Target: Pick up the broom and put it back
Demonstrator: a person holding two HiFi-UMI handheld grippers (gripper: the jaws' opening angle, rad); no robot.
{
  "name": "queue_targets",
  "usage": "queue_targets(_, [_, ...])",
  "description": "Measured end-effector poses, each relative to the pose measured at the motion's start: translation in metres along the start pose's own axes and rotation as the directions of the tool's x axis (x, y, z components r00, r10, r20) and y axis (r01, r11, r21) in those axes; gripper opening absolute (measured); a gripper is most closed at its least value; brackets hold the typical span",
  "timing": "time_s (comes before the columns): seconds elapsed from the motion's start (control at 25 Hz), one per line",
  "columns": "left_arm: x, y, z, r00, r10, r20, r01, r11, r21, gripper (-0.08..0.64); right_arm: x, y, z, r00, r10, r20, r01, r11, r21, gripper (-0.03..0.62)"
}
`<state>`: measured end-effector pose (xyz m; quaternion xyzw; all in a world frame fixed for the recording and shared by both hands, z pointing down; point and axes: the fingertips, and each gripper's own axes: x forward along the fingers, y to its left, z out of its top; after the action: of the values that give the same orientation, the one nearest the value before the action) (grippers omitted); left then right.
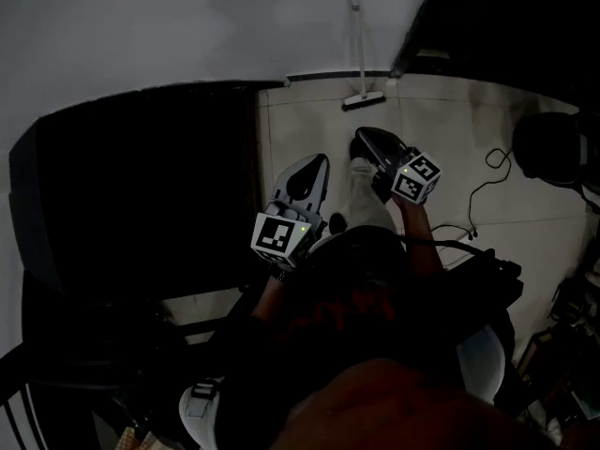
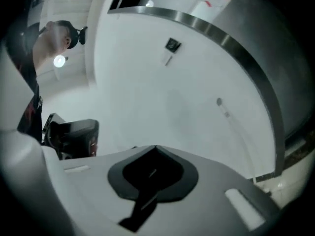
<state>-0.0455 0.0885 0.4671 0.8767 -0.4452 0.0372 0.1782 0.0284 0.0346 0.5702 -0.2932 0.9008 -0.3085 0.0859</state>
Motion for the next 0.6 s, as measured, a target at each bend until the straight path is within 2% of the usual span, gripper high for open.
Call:
queue_targets(0.12, [-0.058,-0.035,0.002,1.000,0.001,0.023,0.000,0.999,-0.035,0.005,-0.041,0.095,-0.002,0.998,0.056,-0.039,-0.059,0.994,-0.087,0.002])
queue_targets(0.24, [-0.094,-0.060,0.000,0.999,-0.019,0.040,0.021,0.999,-0.045,0.005,-0.071,0.156,0.004,0.997,0.062,-0.034,-0.067,0.981,-0.182,0.002])
queue_targets(0.36, [-0.113,-0.093,0.007,0.998,-0.023,0.058,0.025,0.999,-0.035,0.005,-0.105,0.187,0.013,0.999,0.035,-0.039,-0.044,0.967,-0.249,0.000])
queue_targets(0.48, [-0.122,-0.122,0.017,0.996,-0.019,0.091,0.020,1.000,-0.003,0.005,-0.131,0.201,0.016,0.997,0.043,-0.058,-0.055,0.971,-0.233,0.000])
queue_targets(0.6, [-0.128,-0.143,0.017,0.997,0.002,0.081,-0.004,1.000,0.027,0.005,-0.156,0.204,0.024,0.999,-0.034,-0.031,0.025,0.965,-0.259,0.002])
